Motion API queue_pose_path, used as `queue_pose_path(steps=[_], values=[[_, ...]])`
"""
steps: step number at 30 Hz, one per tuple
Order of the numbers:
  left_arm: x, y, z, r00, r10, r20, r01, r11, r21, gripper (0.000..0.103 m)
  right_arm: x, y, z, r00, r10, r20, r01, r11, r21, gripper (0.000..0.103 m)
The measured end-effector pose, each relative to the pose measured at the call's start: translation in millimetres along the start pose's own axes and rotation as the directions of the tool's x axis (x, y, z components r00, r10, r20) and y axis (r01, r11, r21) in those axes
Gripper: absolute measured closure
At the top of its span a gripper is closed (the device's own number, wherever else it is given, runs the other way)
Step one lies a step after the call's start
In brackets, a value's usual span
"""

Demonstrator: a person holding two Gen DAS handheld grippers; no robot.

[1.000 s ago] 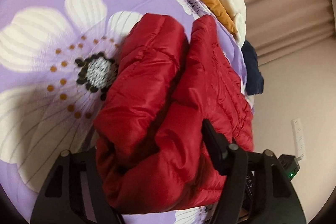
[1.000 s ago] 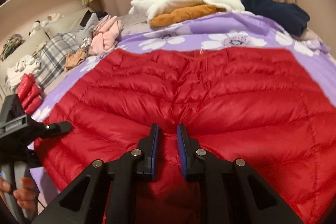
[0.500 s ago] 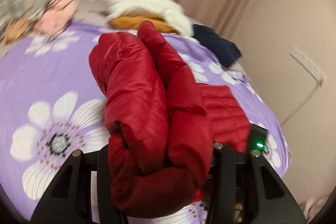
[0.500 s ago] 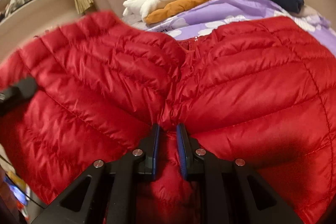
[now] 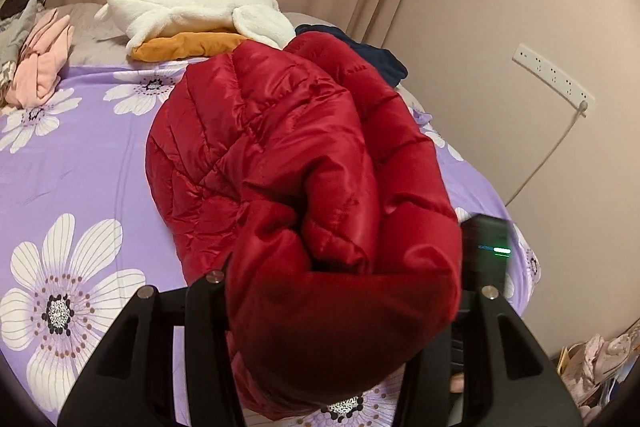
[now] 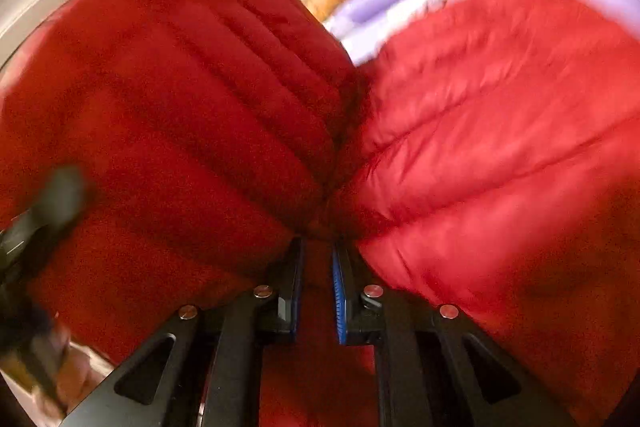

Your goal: Fold large clothes

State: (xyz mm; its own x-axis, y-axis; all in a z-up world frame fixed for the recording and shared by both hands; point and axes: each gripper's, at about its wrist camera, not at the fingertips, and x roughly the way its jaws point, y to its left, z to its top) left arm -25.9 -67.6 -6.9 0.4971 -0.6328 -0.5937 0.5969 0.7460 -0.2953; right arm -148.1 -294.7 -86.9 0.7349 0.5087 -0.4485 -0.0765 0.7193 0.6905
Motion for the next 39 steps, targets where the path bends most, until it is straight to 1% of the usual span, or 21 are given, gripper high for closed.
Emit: queue_pose_path(steps=[2,4,5,7,8,9,11,12,16,18,20,21,24,26,28,30,32,34,35,36,39], values=[[1.4,-5.2,-0.8,1.000,0.008,-0.003,-0.008,1.000,0.011,0.055,-24.1,3.0,-0.4,0.996,-0.079,0.051,0.082,0.995,-0.056,0.090],[4.2,-13.2,-1.6,1.000,0.017,-0.003,-0.017,0.999,0.027,0.055,-47.3,-0.7,-1.0,0.979,-0.165,0.115,0.175,0.982,-0.076,0.090],[5.7,-16.4,-1.3,1.000,0.020,-0.004,-0.020,0.999,0.037,0.055,-57.2,-4.0,-1.1,0.967,-0.210,0.145,0.222,0.972,-0.073,0.090],[10.0,-26.1,-2.5,1.000,0.027,-0.007,-0.026,0.997,0.067,0.055,-78.8,-15.2,-0.3,0.927,-0.311,0.209,0.327,0.944,-0.044,0.090],[12.7,-32.9,-3.8,0.999,0.030,-0.010,-0.029,0.996,0.088,0.055,-86.7,-21.8,0.6,0.911,-0.342,0.231,0.356,0.934,-0.020,0.090],[15.1,-39.5,-5.6,0.999,0.031,-0.015,-0.029,0.994,0.108,0.055,-91.0,-27.0,0.5,0.903,-0.355,0.242,0.366,0.931,-0.003,0.090],[22.5,-54.0,-7.9,0.999,0.030,-0.026,-0.026,0.988,0.152,0.055,-92.8,-42.5,0.1,0.896,-0.374,0.239,0.373,0.926,0.052,0.091],[26.9,-62.7,-9.6,0.999,0.030,-0.033,-0.024,0.984,0.179,0.055,-91.1,-49.2,0.3,0.899,-0.373,0.229,0.367,0.928,0.073,0.090],[52.1,-91.2,-20.9,0.996,0.042,-0.079,-0.017,0.955,0.296,0.052,-74.8,-69.8,-6.3,0.928,-0.316,0.197,0.292,0.946,0.140,0.091],[65.6,-98.1,-27.6,0.992,0.036,-0.119,0.006,0.944,0.331,0.044,-71.7,-84.9,-6.4,0.944,-0.266,0.195,0.229,0.954,0.193,0.091],[80.4,-104.2,-34.9,0.987,0.030,-0.161,0.029,0.935,0.354,0.039,-68.6,-98.8,-3.8,0.956,-0.211,0.202,0.159,0.957,0.243,0.093],[85.7,-104.9,-37.4,0.985,0.029,-0.172,0.036,0.932,0.362,0.034,-68.3,-103.3,-2.1,0.960,-0.195,0.203,0.140,0.956,0.257,0.094],[89.5,-103.3,-41.0,0.980,-0.006,-0.200,0.077,0.935,0.347,0.027,-74.7,-120.3,5.6,0.968,-0.138,0.209,0.069,0.949,0.308,0.094],[87.9,-99.5,-39.6,0.976,-0.038,-0.214,0.108,0.938,0.328,0.022,-92.0,-122.9,10.0,0.960,-0.149,0.235,0.069,0.945,0.319,0.093],[84.5,-98.3,-40.4,0.974,-0.057,-0.219,0.125,0.941,0.313,0.022,-110.7,-112.6,21.6,0.938,-0.191,0.291,0.108,0.954,0.279,0.092],[84.2,-97.5,-40.7,0.974,-0.061,-0.220,0.129,0.941,0.311,0.022,-126.1,-99.1,34.2,0.926,-0.150,0.346,0.074,0.972,0.223,0.092],[83.0,-99.7,-43.7,0.974,-0.062,-0.219,0.130,0.941,0.312,0.022,-130.1,-86.8,57.9,0.925,-0.090,0.369,0.035,0.988,0.153,0.092],[82.5,-100.7,-44.8,0.973,-0.066,-0.221,0.134,0.941,0.312,0.022,-129.8,-67.9,77.3,0.934,-0.034,0.357,0.011,0.998,0.067,0.092],[81.8,-101.0,-45.6,0.973,-0.066,-0.221,0.135,0.940,0.313,0.022,-134.8,-62.2,74.1,0.940,-0.011,0.340,-0.002,0.999,0.037,0.092],[80.8,-101.6,-46.5,0.973,-0.066,-0.223,0.136,0.940,0.314,0.022,-127.7,-52.5,83.5,0.951,0.028,0.307,-0.029,1.000,0.000,0.092],[76.9,-101.6,-47.8,0.971,-0.069,-0.229,0.140,0.940,0.312,0.022,-108.5,-37.4,92.0,0.974,0.072,0.214,-0.062,0.997,-0.052,0.092]])
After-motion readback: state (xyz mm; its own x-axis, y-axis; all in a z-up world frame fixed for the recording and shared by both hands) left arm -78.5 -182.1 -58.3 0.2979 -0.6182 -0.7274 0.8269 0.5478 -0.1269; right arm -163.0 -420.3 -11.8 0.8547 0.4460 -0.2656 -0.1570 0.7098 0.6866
